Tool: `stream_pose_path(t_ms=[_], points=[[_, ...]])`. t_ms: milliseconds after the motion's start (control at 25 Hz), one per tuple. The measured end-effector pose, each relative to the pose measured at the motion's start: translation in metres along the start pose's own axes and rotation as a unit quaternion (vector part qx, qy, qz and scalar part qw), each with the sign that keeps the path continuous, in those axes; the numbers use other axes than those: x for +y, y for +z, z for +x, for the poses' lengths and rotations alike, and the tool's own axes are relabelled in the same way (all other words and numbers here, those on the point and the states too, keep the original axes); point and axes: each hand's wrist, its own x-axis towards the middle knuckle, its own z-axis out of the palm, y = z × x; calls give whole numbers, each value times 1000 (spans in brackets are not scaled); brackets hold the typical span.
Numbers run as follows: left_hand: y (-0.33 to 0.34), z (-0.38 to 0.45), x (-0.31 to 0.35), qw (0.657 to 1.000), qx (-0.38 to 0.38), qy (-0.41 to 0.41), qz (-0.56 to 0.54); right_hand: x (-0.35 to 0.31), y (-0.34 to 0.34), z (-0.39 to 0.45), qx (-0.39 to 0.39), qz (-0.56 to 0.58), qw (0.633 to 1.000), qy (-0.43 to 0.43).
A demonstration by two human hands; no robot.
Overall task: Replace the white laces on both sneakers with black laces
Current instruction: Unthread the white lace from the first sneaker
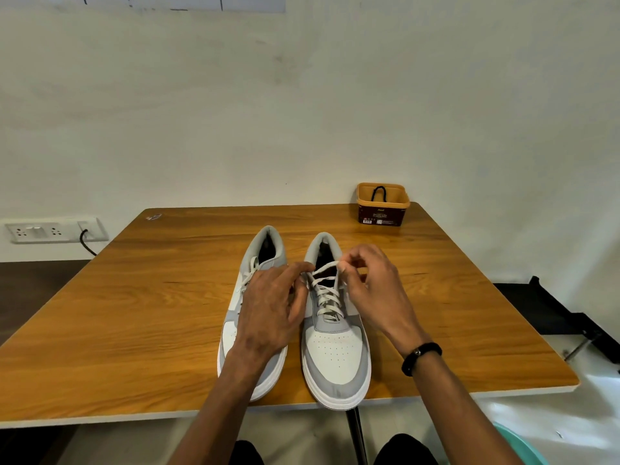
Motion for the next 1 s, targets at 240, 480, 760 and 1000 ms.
stream_pose_path(t_ms=[240, 480, 760, 1000], points=[[0, 1, 1, 1000, 6, 5, 0, 28, -24, -2, 139, 105, 970, 167], [-1, 8, 3, 1000, -9, 6, 8, 19, -3, -15, 33, -19, 998, -44], [5, 37, 39, 980, -152, -110, -68, 28, 18, -29, -65, 3, 998, -27], [-39, 47, 26, 666, -14, -423, -614, 29, 29, -37, -22, 53, 998, -13]])
